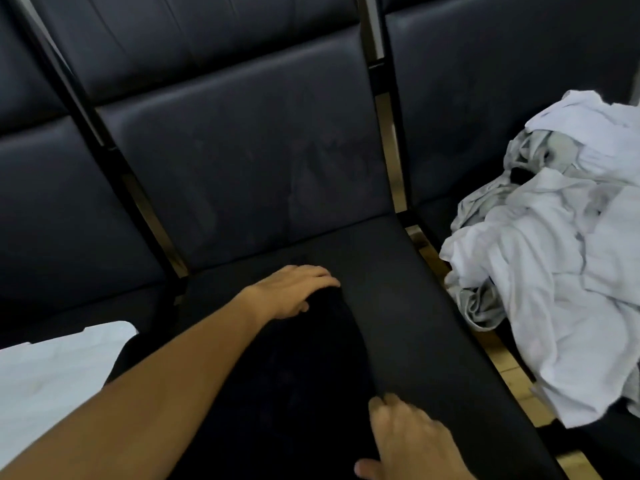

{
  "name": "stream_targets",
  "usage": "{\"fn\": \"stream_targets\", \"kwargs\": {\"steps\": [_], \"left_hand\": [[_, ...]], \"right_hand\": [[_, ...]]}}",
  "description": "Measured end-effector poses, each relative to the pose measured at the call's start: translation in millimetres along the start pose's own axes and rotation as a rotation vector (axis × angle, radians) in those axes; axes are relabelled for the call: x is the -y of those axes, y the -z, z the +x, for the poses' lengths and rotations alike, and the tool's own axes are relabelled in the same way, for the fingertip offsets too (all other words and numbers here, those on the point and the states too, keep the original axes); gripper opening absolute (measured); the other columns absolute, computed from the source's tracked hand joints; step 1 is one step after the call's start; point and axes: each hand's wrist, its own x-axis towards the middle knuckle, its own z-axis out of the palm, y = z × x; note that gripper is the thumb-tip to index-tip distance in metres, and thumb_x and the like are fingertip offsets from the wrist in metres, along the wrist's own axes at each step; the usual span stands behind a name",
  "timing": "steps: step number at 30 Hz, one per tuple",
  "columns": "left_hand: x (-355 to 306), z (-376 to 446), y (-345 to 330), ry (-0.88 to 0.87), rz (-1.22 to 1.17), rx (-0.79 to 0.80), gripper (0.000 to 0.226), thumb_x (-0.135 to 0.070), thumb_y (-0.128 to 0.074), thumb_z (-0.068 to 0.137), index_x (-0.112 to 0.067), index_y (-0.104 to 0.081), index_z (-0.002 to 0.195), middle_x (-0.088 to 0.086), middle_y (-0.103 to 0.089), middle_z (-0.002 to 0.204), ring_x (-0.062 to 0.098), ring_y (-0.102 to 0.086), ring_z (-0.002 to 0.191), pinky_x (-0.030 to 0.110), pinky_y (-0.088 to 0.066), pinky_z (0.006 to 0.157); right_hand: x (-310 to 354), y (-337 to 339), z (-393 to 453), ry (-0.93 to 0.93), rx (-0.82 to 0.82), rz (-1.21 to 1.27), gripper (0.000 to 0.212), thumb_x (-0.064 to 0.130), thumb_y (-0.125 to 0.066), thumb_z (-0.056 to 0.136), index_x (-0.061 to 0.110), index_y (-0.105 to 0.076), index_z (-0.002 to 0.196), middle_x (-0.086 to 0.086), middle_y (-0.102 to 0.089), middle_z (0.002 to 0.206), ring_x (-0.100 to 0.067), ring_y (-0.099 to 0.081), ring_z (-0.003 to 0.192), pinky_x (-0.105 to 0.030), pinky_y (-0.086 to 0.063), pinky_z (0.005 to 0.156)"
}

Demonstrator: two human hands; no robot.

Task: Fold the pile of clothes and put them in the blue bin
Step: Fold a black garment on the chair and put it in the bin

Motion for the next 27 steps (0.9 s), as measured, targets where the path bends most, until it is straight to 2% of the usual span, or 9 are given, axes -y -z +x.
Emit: {"fn": "stream_targets", "kwargs": {"steps": [3, 8, 11, 13, 16, 19, 23, 25, 27], "left_hand": [[-2, 15, 0, -0.053, -0.137, 0.019, 0.029, -0.009, -0.061, 0.089, -0.030, -0.054, 0.107, -0.006, -0.044, 0.124, 0.017, -0.045, 0.113, 0.044, -0.043, 0.100], [4, -13, 10, 0.112, -0.496, -0.193, 0.024, -0.005, -0.048, 0.087, -0.030, -0.049, 0.087, 0.003, -0.062, 0.089, 0.026, -0.061, 0.084, 0.052, -0.051, 0.081], [20, -54, 40, 0.195, -0.500, -0.428, 0.030, 0.004, -0.047, 0.088, -0.020, -0.063, 0.097, 0.002, -0.069, 0.092, 0.020, -0.066, 0.087, 0.040, -0.052, 0.084], [31, -95, 70, 0.268, -0.414, -0.512, 0.035, 0.006, -0.045, 0.087, -0.015, -0.069, 0.103, 0.001, -0.071, 0.098, 0.017, -0.067, 0.092, 0.034, -0.052, 0.087], [40, -166, 114, 0.314, -0.268, -0.571, 0.033, 0.003, -0.045, 0.089, -0.015, -0.068, 0.104, 0.004, -0.072, 0.097, 0.023, -0.067, 0.092, 0.037, -0.052, 0.085], [36, -233, 150, 0.336, -0.094, -0.656, 0.033, 0.001, -0.049, 0.088, -0.015, -0.066, 0.111, 0.008, -0.073, 0.104, 0.031, -0.067, 0.097, 0.043, -0.053, 0.085], [14, -320, 202, 0.418, -0.033, -1.054, 0.032, 0.002, -0.049, 0.086, -0.012, -0.065, 0.110, 0.011, -0.072, 0.091, 0.034, -0.068, 0.082, 0.043, -0.054, 0.074], [3, -352, 221, 0.474, -0.015, -1.169, 0.028, 0.003, -0.051, 0.087, -0.011, -0.064, 0.108, 0.011, -0.071, 0.082, 0.033, -0.066, 0.073, 0.042, -0.052, 0.069], [-12, -384, 235, 0.531, 0.079, -1.061, 0.024, -0.002, -0.055, 0.089, -0.014, -0.064, 0.106, 0.009, -0.071, 0.080, 0.035, -0.067, 0.073, 0.042, -0.052, 0.067]], "right_hand": [[-8, -1, 7, -0.004, -0.021, 0.151, 0.030, 0.043, -0.063, 0.092, 0.022, -0.054, 0.112, 0.000, -0.056, 0.119, -0.021, -0.055, 0.119, -0.032, -0.044, 0.094], [-23, -8, 14, 0.062, -0.355, 0.532, 0.033, 0.030, -0.071, 0.086, 0.018, -0.043, 0.072, 0.005, -0.054, 0.072, -0.005, -0.050, 0.067, -0.020, -0.042, 0.064], [-30, 10, 10, 0.113, -0.449, 0.720, 0.024, 0.026, -0.077, 0.083, 0.023, -0.053, 0.084, 0.003, -0.064, 0.084, -0.008, -0.061, 0.079, -0.025, -0.053, 0.075], [-29, 35, -7, 0.280, -0.290, 0.783, 0.027, 0.020, -0.079, 0.082, 0.022, -0.063, 0.104, -0.002, -0.074, 0.098, -0.014, -0.070, 0.093, -0.034, -0.057, 0.087], [-25, 76, -41, 0.470, -0.179, 0.516, 0.024, 0.019, -0.080, 0.081, 0.015, -0.072, 0.104, 0.000, -0.077, 0.098, -0.013, -0.072, 0.096, -0.035, -0.057, 0.089], [-12, 121, -60, 0.495, -0.549, -0.013, 0.011, 0.023, -0.081, 0.080, 0.026, -0.071, 0.085, 0.004, -0.074, 0.086, -0.011, -0.070, 0.087, -0.035, -0.056, 0.084], [44, 192, -127, 0.685, -1.160, -0.080, 0.030, -0.002, -0.060, 0.077, 0.011, -0.075, 0.099, -0.003, -0.075, 0.088, -0.012, -0.064, 0.085, -0.013, -0.042, 0.077], [67, 219, -160, 0.692, -1.232, 0.000, 0.028, -0.003, -0.057, 0.085, 0.013, -0.070, 0.105, -0.003, -0.072, 0.087, -0.017, -0.065, 0.080, -0.022, -0.045, 0.074], [78, 235, -184, 0.658, -1.171, -0.171, 0.031, 0.001, -0.055, 0.087, 0.019, -0.064, 0.112, -0.009, -0.072, 0.094, -0.030, -0.067, 0.085, -0.038, -0.050, 0.073]]}}
